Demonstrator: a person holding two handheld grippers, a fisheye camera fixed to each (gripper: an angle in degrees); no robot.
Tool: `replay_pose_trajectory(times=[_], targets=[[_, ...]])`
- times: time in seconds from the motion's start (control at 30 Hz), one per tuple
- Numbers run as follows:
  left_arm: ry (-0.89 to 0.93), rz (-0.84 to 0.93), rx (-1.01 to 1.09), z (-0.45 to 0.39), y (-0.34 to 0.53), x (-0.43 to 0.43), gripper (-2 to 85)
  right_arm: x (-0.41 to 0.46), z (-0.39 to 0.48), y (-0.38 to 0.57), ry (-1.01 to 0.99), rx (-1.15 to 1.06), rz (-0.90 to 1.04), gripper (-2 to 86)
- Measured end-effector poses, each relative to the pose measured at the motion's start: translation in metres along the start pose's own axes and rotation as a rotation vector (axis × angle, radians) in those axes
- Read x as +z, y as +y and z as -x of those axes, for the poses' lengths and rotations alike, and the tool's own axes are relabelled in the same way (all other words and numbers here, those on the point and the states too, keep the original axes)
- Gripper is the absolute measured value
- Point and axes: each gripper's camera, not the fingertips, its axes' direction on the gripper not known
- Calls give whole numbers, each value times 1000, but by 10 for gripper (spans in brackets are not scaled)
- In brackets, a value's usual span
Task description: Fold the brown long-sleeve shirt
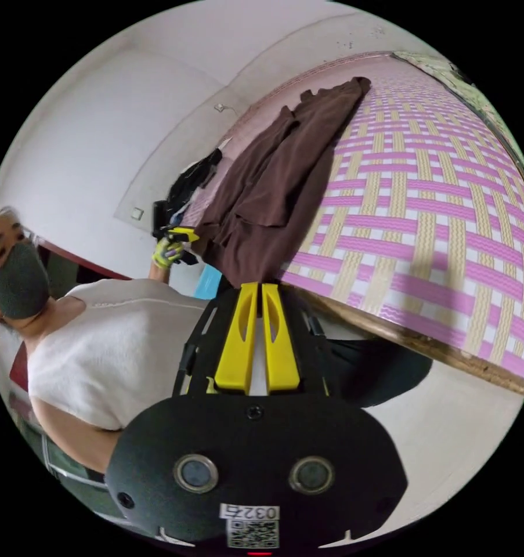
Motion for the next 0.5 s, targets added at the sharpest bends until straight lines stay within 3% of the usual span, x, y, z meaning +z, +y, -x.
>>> replay_pose_trajectory(times=[0.23, 0.4, 0.5], targets=[[278, -42, 143, -14, 42, -37, -17, -35, 18, 5, -266, -213, -41, -10], [399, -194, 159, 5, 13, -83, -15, -65, -16, -38, -383, -149, -252, -10], [435, -287, 24, 40, -21, -100, -14, -73, -41, -76, -367, -64, -349, -10]])
